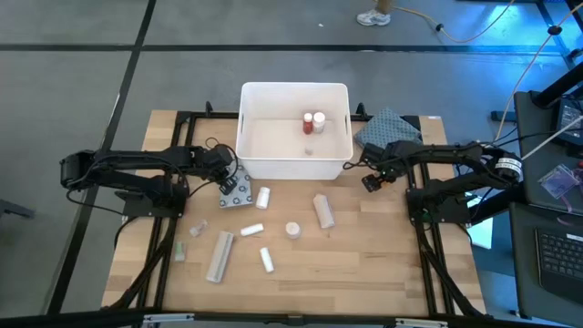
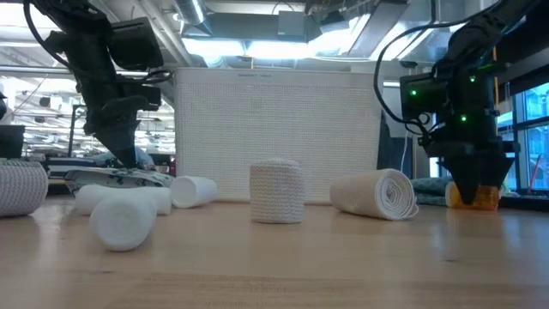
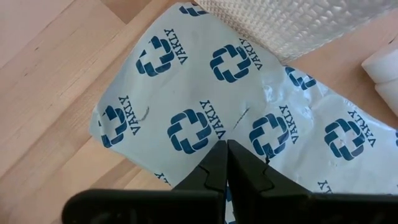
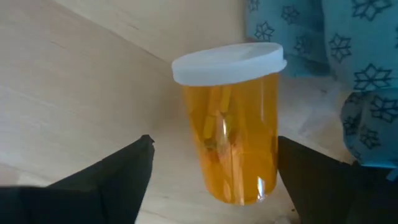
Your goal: Pick & place medical supplies in basket/bin
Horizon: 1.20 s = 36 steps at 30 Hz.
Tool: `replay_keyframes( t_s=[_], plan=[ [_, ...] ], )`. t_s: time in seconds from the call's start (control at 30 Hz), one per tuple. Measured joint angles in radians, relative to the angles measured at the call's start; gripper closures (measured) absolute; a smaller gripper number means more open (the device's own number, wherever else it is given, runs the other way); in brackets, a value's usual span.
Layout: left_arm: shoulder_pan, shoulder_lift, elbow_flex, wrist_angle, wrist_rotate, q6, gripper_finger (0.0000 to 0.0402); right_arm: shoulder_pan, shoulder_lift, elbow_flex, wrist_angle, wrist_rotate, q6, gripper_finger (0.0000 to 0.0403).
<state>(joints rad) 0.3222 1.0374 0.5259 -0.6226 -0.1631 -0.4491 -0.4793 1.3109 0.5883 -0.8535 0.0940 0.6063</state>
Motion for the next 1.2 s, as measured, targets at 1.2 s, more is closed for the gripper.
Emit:
replay_keyframes(
  t_s=[1.2],
  plan=[
    [0.0, -0.434, 0.111, 0.362, 0.571, -0.018, 0.0241, 0.434, -0.009, 0.514, -0.142, -0.273, 0.248, 0.0238]
  ],
)
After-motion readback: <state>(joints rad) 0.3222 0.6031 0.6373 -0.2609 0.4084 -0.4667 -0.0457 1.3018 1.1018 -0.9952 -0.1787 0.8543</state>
